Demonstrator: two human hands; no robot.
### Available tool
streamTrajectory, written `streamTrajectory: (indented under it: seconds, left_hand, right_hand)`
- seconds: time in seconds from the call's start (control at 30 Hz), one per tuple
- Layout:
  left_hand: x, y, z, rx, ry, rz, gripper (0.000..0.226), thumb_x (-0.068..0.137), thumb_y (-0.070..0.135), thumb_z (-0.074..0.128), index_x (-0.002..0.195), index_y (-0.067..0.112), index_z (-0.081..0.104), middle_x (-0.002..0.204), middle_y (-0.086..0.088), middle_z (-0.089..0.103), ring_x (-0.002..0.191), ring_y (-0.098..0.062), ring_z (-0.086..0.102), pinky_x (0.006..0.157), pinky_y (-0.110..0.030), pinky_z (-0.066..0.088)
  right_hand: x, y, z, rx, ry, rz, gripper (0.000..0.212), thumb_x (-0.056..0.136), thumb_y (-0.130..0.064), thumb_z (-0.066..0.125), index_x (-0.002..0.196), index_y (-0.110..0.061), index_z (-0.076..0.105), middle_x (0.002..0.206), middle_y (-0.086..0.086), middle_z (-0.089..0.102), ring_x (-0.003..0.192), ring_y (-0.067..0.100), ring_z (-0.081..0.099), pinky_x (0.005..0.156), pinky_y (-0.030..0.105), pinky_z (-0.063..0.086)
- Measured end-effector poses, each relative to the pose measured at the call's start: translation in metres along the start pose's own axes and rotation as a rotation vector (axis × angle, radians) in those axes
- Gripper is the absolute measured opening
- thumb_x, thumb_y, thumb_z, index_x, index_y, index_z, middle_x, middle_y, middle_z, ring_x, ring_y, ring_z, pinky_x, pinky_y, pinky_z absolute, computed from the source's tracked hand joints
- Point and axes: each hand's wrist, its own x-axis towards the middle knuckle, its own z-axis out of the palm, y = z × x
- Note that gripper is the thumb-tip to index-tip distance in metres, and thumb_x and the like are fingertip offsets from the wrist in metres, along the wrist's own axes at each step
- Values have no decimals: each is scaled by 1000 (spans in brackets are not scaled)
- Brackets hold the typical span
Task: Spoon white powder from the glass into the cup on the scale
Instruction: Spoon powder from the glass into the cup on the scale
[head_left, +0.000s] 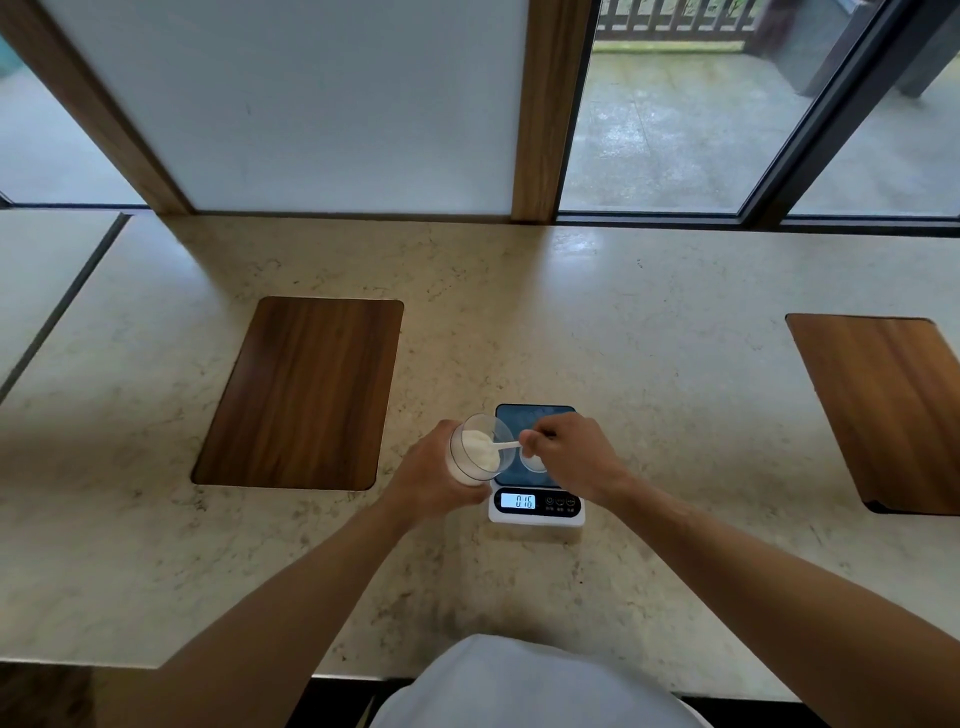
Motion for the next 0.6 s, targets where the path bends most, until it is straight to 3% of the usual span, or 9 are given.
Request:
streamTrajectory:
  seconds: [0.07,0.17,0.4,0.6]
  left_hand:
    - [0,0,1,-14,5,-12,84,65,32,94,131,29,44,120,9,58,103,-16,60,87,-21,50]
    - [1,-1,3,-24,11,-26,84,64,35,94,127,36,40,117,13,57,99,-12,60,79,-10,46]
    - [4,-2,6,-14,17,-54,83,64,36,94,127,39,39,115,17,55,95,-6,58,76,-4,40]
    - [6,3,3,3,30,-48,82,65,34,94,124,40,39,110,20,53,91,4,57,65,1,40]
  right_hand:
    - [-1,0,-3,11,6,8,35,96,-31,56,74,-14,77,65,3,70,49,9,49,50,27,42]
    - [-3,0,-8,43,13,10,34,96,-30,57,76,-12,78,66,3,70,51,10,49,52,28,41]
    - [-12,0,-20,97,11,26,29,98,-29,59,78,-15,76,57,-11,59,46,4,45,50,16,33]
    - [-19,1,-33,165,3,32,27,98,-26,58,78,-16,74,59,-6,61,53,12,50,54,25,40]
